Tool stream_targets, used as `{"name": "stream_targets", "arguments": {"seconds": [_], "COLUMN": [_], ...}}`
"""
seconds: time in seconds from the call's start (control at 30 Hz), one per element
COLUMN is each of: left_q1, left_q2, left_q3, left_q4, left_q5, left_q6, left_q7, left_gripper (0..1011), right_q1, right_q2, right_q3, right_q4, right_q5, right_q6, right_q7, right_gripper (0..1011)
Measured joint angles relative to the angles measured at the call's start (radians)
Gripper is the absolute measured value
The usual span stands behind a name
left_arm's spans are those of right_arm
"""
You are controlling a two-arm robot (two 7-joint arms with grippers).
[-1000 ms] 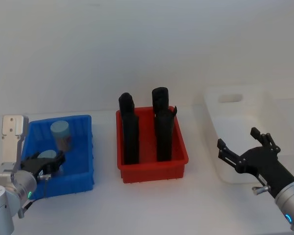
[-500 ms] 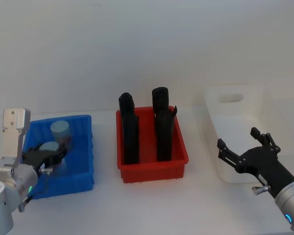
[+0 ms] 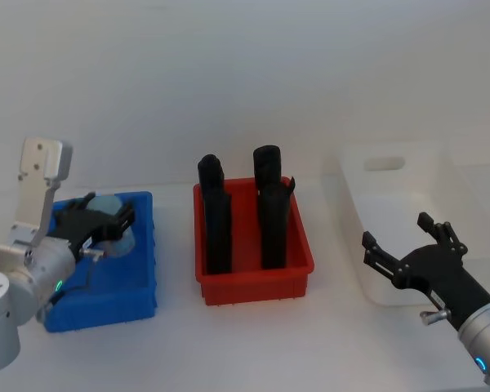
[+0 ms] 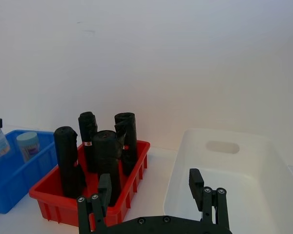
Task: Pick the cotton swabs from the blue box and place them into the white box.
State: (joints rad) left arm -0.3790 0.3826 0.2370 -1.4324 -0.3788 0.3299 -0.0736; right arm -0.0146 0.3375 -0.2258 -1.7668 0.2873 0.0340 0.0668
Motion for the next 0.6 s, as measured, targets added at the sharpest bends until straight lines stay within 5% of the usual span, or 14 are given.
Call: {"name": "stream_targets", "arguments": {"seconds": [0.6], "left_q1": [-0.045], "left_q2": [0.008], "left_q3": [0.016], "left_q4": [-0.155], "left_q5": [0.052], "left_q6": [0.100], "left_q7": [-0.218], "left_gripper": [671], "right_q1": [0.000], "right_q2": [0.000], "right_q3": [0.000], "right_q4": [0.000], "right_q5": [0.000], "right_q6": [0.000], "right_q7": [0.000], "right_gripper": [1002]}}
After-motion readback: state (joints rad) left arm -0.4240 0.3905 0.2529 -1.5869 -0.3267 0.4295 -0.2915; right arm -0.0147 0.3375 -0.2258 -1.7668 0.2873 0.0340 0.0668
